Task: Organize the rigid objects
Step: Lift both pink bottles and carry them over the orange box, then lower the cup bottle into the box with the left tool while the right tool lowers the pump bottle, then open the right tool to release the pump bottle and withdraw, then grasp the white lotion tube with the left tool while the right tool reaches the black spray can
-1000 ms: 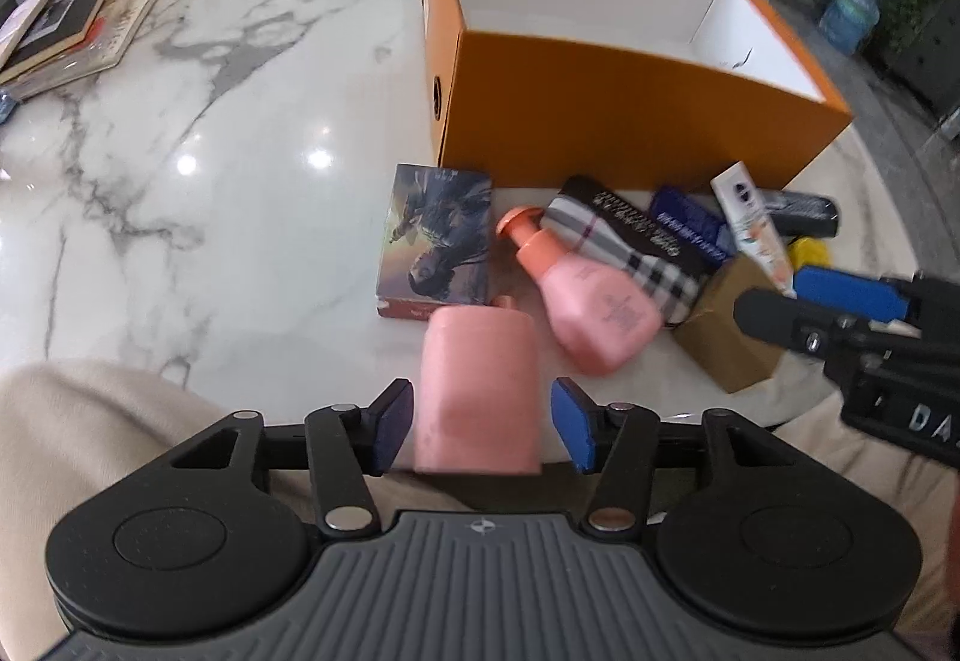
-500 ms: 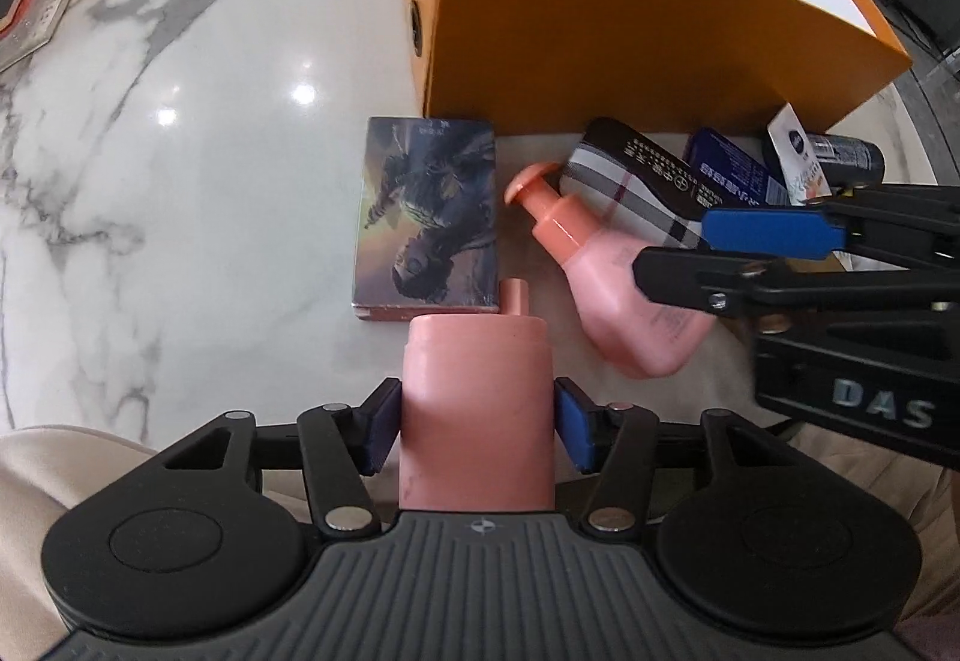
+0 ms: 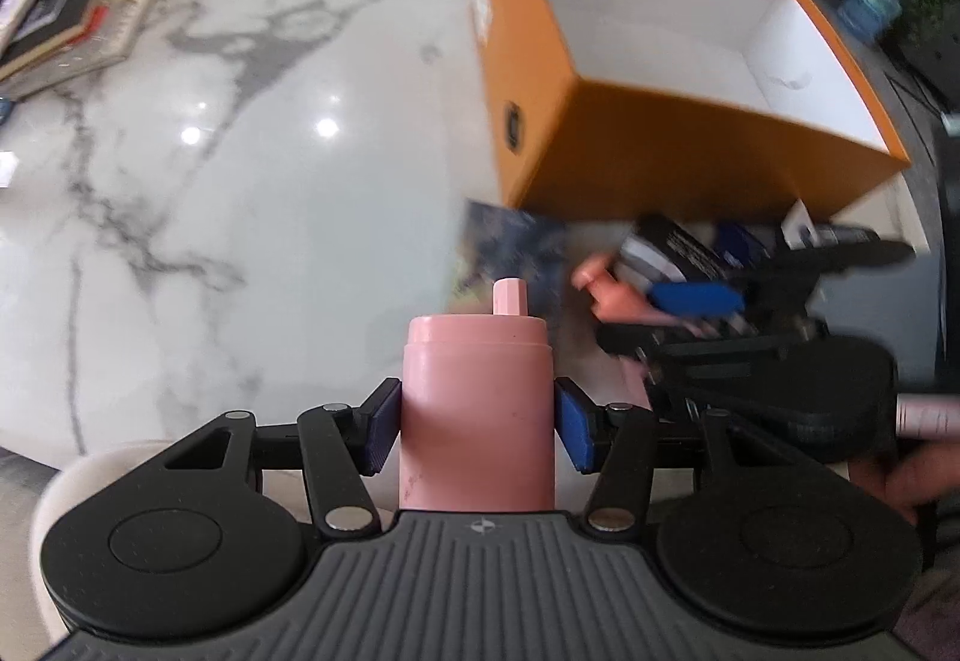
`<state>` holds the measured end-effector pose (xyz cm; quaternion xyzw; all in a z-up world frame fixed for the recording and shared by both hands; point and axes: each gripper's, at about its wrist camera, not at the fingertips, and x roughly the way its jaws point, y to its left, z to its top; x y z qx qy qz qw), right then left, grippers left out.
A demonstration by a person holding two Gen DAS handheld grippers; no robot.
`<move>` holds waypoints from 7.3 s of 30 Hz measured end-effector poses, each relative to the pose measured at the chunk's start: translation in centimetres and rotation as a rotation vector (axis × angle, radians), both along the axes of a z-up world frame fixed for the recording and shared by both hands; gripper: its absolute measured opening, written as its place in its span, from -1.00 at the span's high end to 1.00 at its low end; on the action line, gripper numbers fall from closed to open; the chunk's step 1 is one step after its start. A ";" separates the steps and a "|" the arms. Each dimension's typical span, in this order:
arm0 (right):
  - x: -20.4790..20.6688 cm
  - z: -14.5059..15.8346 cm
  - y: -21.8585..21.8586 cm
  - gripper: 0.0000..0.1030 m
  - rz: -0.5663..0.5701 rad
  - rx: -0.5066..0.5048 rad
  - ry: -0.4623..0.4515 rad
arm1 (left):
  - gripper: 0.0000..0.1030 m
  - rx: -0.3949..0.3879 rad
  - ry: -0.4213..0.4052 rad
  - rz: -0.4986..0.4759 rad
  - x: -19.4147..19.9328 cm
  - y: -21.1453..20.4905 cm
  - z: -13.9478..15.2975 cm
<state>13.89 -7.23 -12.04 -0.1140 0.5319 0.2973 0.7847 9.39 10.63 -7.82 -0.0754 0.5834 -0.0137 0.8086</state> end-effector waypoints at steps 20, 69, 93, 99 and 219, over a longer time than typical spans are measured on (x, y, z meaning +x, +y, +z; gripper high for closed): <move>-5.7 2.5 -2.2 0.44 0.011 -0.028 -0.226 | -0.20 0.017 -0.064 0.072 -1.0 -1.8 2.0; 16.7 6.7 -12.6 0.48 -0.530 0.218 -0.257 | -0.20 0.190 -0.372 -0.292 21.4 -12.7 0.1; 18.4 4.6 -11.3 0.48 -0.519 0.178 -0.176 | -0.45 0.254 -0.233 -0.319 20.7 -11.4 -0.8; 18.6 4.6 -10.4 0.48 -0.511 0.162 -0.174 | -0.47 0.190 -0.296 -0.303 19.4 -9.4 2.1; 0.8 2.0 -19.5 -0.09 -0.435 -0.043 -0.165 | -0.17 -0.248 -0.146 -0.173 7.5 -15.7 -4.6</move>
